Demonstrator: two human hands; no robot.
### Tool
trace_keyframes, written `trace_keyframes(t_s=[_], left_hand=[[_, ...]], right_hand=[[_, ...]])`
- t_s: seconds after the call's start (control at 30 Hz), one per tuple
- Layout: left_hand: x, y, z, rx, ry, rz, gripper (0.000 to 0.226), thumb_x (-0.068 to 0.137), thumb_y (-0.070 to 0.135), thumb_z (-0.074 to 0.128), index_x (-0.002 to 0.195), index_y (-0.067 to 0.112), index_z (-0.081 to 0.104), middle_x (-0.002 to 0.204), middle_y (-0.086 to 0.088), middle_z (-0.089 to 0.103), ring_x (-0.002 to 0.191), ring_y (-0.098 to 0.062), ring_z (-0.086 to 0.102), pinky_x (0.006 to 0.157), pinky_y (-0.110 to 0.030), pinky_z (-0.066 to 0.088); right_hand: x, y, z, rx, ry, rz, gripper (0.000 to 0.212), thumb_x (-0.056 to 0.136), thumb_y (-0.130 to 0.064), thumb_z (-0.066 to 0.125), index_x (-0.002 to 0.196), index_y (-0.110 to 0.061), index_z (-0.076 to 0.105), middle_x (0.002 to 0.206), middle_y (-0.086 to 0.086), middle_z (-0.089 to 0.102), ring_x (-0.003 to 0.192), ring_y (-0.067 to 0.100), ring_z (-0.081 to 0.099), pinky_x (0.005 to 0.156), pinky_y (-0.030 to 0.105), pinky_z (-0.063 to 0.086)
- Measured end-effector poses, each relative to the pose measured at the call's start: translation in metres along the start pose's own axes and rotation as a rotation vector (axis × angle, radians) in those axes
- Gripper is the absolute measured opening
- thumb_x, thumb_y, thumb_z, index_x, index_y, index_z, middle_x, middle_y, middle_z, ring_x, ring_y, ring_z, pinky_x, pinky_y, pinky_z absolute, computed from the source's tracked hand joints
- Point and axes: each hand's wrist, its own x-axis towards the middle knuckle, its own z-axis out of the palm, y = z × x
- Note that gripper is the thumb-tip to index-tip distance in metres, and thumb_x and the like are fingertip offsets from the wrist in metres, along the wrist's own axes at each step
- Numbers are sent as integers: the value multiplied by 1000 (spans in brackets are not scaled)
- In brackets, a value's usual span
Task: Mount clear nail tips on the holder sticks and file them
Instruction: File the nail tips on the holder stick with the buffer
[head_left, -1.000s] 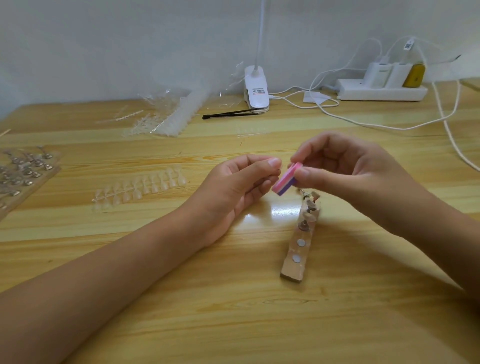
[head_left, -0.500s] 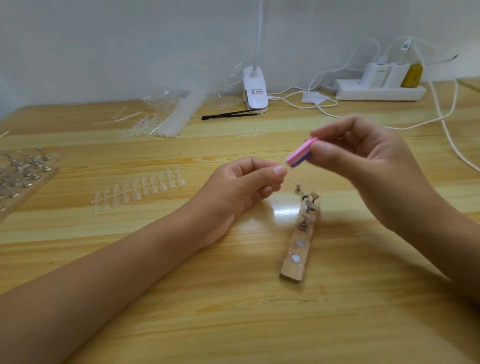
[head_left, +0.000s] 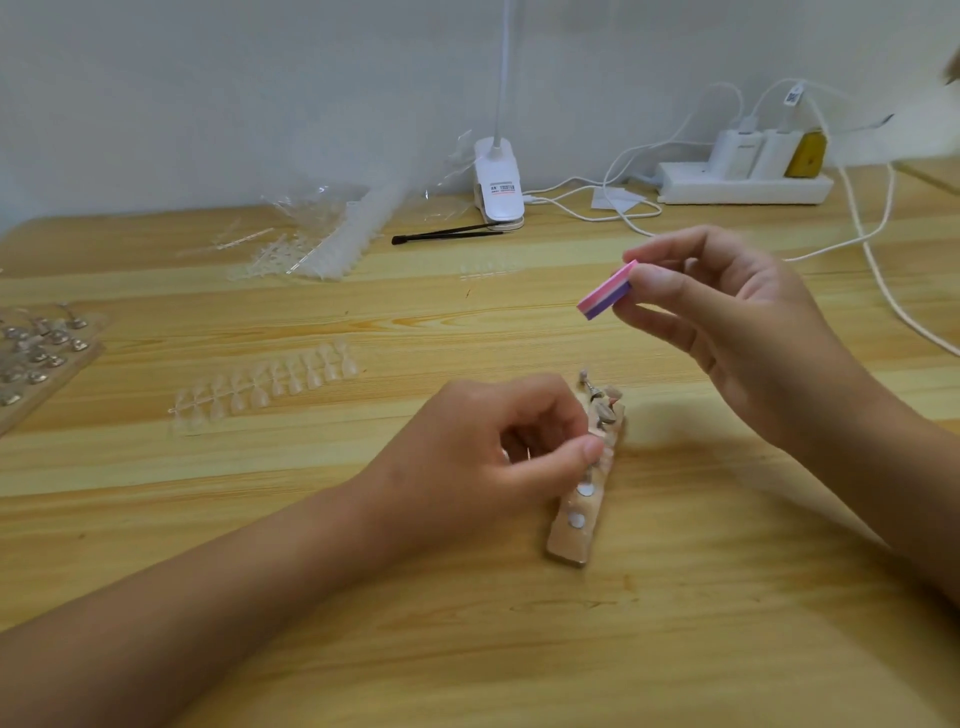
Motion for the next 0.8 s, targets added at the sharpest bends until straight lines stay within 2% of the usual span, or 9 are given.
trace_keyframes(t_s=[0.17,0.27,0.37,0.53,0.67,0.73,0.8], left_hand=[[1,-4,1,98,-29,36,9,89,29,68,83,23,66,59,3,60,51,-14,52,51,-28,42],[1,-6,0,76,-36,30,9,88,32,67,83,24,66,55,3,54,50,-14,47,51,-24,38],[2,-6,-2,10,-62,3,9,89,26,70,82,21,67,53,9,49,50,-5,42,53,-20,36],[5,-6,-6,-83,-97,-105,11,89,23,72,78,25,70,50,15,44,49,-3,36,53,-13,32],[7,-6,-8,-43,-109,-137,20,88,34,71,76,18,72,50,13,44,49,-6,35,51,-15,30],[7,-6,-9,25,-49,-118,31,86,46,68,69,20,68,51,13,45,48,-4,36,49,-14,29],[11,-10,-11,102,88,-106,29,89,45,65,72,22,63,55,13,49,50,-3,40,50,-15,32]], right_hand=[[-1,3,1,-38,-34,21,25,77,-19,69,100,-10,66,85,-1,69,85,12,69,79,21,55],[-1,2,1,-51,-50,24,24,78,-19,69,100,-11,67,85,-2,69,85,13,69,78,21,56],[0,2,0,-56,-52,30,23,78,-19,69,99,-11,67,86,-1,69,85,14,69,78,21,56],[0,4,-2,-87,-77,40,21,79,-20,69,99,-13,67,87,-1,71,88,14,71,77,21,57],[1,5,-4,-99,-79,56,21,80,-21,69,100,-14,68,91,1,71,91,16,70,76,23,57],[3,5,-6,-89,-57,71,24,79,-23,70,101,-15,68,91,1,71,91,16,69,78,24,57],[5,4,-9,-57,-27,104,26,76,-25,70,100,-15,69,92,2,70,91,15,68,81,30,58]])
